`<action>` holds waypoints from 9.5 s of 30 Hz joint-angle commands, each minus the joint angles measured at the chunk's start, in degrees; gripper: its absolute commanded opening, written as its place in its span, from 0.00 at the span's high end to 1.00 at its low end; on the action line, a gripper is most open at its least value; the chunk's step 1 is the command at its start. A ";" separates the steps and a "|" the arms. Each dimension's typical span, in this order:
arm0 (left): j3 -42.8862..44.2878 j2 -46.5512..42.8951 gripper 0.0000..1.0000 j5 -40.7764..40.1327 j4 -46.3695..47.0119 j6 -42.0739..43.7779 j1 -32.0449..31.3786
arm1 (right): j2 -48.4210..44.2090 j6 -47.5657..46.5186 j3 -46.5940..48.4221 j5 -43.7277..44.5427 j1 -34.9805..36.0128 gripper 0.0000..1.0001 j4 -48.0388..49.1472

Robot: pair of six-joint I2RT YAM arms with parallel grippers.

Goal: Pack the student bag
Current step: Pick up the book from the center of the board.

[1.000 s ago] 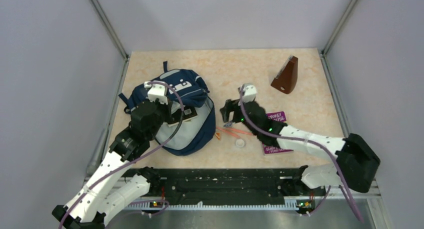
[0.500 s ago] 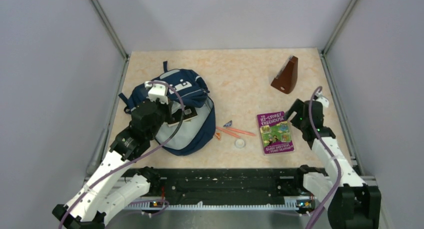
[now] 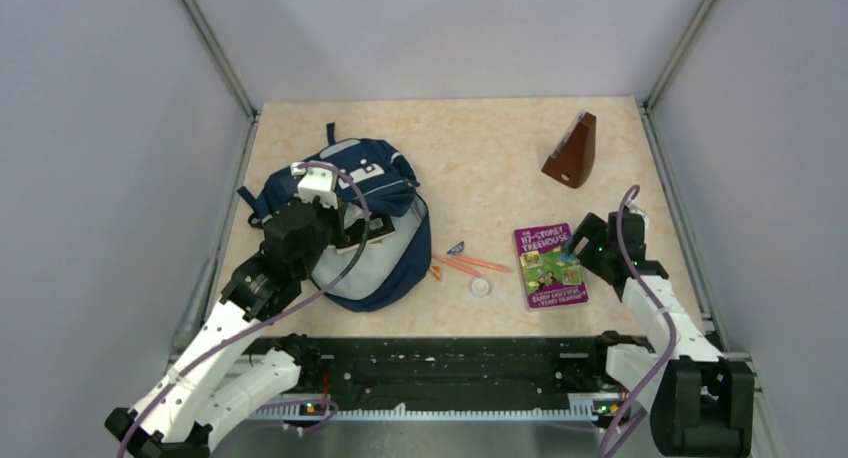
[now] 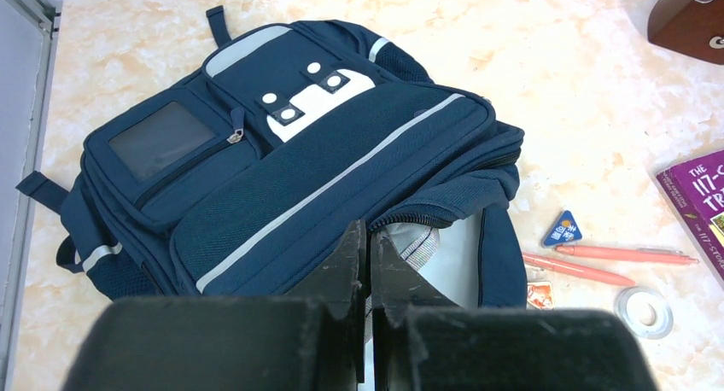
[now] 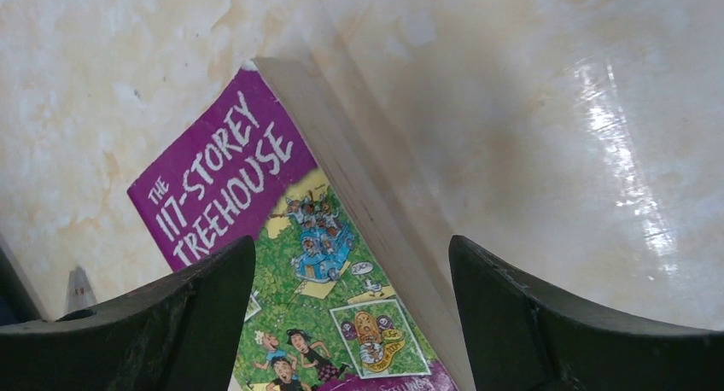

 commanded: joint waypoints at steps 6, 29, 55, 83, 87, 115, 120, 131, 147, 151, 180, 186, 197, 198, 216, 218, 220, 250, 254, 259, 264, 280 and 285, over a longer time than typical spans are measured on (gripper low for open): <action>0.72 -0.23 1.00 0.69 6.06 -1.04 -0.25 | 1.30 -5.41 1.53 -12.34 -0.25 0.23 0.99; 0.75 -0.39 1.00 0.78 6.11 -1.13 -0.23 | 3.30 -4.50 1.06 -35.16 -0.23 0.36 3.96; 0.68 0.21 1.00 0.73 6.11 -1.17 -0.23 | 8.36 -2.83 -0.16 -41.88 1.56 0.53 12.37; 0.70 0.24 1.00 0.81 6.15 -1.13 -0.26 | 17.54 4.96 -2.71 -41.39 10.52 0.68 32.75; 0.72 0.47 1.00 0.78 6.11 -1.13 -0.23 | 19.46 4.89 -2.77 -41.18 11.72 0.69 34.54; 0.69 1.29 1.00 1.08 6.28 -1.22 -0.25 | 27.54 -0.97 2.26 -28.80 21.66 0.45 29.44; 0.67 1.36 1.00 0.94 6.17 -1.22 -0.27 | 28.00 3.38 2.68 -32.86 23.25 0.45 33.88; 0.66 1.12 1.00 0.87 6.19 -1.22 -0.26 | 22.53 9.85 3.41 -34.99 24.72 0.47 37.11; 0.72 0.87 1.00 0.89 6.15 -1.22 -0.23 | 25.97 16.24 1.60 -35.76 28.27 0.53 48.47; 0.68 0.83 1.00 0.95 6.18 -1.22 -0.26 | 28.96 14.37 2.58 -34.19 29.56 0.54 47.30; 0.60 0.94 1.00 0.70 6.19 -1.22 -0.31 | 32.01 15.75 4.34 -29.08 34.10 1.00 53.14; 0.68 0.68 1.00 0.82 6.17 -1.14 -0.25 | 16.63 10.57 3.80 -18.02 34.12 1.00 42.97; 2.94 -1.99 0.27 7.92 5.61 -1.64 -0.23 | -5.87 1.88 6.57 -11.19 34.10 1.00 33.55; 4.13 -1.90 0.24 11.12 5.10 -3.83 -0.24 | -7.12 1.45 6.64 -11.55 34.10 1.00 34.16; -8.79 -0.73 0.09 40.60 29.74 -32.38 -0.25 | -9.13 10.88 5.84 -31.80 34.28 1.00 65.65; -9.03 -0.01 0.09 42.70 30.86 -32.38 -0.28 | -8.29 11.47 6.36 -32.47 34.48 1.00 66.42; -9.19 0.81 0.08 45.47 33.40 -32.84 -0.25 | -7.28 11.73 6.43 -32.78 34.99 1.00 67.66; -9.72 -1.48 1.00 51.71 39.05 -30.92 -1.02 | -3.89 -5.69 12.17 -23.63 39.64 0.10 41.22; -9.54 -2.20 1.00 53.41 39.94 -30.54 -1.02 | -1.46 -5.41 12.95 -34.31 39.64 0.10 44.11; -8.35 -1.61 1.00 56.50 40.26 -29.65 -1.04 | 1.21 -3.12 14.28 -43.46 39.71 0.10 48.45; -7.69 -0.51 1.00 58.36 41.13 -29.25 -1.02 | 4.20 -2.73 15.91 -47.85 41.29 0.17 49.62; -1.52 1.33 0.78 51.27 21.51 -15.19 -1.06 | 0.95 -4.85 16.29 -33.41 41.67 1.00 40.86; 2.56 3.47 0.18 36.11 5.25 -4.24 -1.02 | -1.38 -7.87 18.40 -18.02 38.10 1.00 25.57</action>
